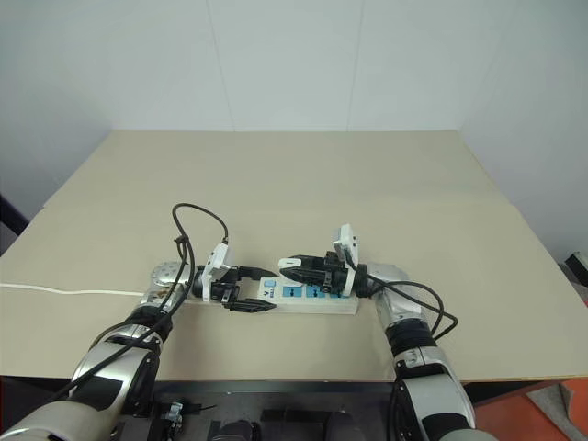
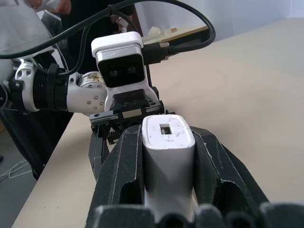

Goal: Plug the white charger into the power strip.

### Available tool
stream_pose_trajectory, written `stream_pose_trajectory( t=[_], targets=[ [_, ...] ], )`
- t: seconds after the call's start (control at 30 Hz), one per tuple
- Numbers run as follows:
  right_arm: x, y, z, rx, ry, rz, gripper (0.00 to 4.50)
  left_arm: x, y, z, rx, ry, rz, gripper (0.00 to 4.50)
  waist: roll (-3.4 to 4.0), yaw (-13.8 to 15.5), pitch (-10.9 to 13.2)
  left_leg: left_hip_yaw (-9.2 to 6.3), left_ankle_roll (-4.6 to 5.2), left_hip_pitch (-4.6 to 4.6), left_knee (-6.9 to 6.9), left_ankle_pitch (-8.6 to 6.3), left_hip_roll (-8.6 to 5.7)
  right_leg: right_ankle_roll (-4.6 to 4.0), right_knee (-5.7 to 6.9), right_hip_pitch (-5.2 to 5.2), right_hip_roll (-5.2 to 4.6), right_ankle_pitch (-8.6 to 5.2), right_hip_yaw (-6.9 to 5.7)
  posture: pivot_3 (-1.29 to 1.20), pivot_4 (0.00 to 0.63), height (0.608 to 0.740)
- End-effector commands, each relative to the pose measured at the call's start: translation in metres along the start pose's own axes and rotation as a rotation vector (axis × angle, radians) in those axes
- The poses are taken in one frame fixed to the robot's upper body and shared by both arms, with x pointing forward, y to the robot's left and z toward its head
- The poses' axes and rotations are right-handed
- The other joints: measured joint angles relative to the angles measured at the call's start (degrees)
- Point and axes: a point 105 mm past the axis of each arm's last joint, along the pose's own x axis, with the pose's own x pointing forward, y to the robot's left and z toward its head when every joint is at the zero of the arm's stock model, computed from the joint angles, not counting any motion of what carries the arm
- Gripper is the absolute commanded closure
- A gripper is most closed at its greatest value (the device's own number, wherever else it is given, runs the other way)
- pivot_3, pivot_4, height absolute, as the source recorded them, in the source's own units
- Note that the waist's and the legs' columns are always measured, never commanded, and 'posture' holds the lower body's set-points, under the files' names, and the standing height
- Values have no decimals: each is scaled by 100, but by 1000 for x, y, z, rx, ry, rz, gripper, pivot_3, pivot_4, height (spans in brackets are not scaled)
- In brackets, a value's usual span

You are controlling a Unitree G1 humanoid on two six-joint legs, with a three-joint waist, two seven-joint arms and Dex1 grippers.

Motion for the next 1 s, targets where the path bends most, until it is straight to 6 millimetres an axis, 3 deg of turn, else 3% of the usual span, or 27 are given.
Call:
stream_pose_trajectory(
  t=[0.03,0.5,0.63,1.0],
  targets=[
    [0,0,-4,-4,11,21,3387,1,8,17,57,-20,3,1251,0,-2,0,0,0,1,0,0,0,0,0,1,0,0,0,0,150,740],
    [-6,12,-40,-96,102,89,3387,-3,7,14,59,15,-4,1251,0,-12,0,0,0,38,-4,0,1,0,-10,45,1,0,-1,0,150,740],
    [-3,12,-52,-28,150,85,3387,-2,6,14,57,17,-10,1251,-1,-39,-1,-1,0,84,-16,-1,2,1,-23,91,1,-2,-2,0,150,740],
    [-6,17,-79,41,199,44,3387,-5,6,13,54,31,-15,1251,-27,-61,-23,-1,0,110,-37,-1,6,-2,-21,102,5,-4,0,0,150,740]
  ],
)
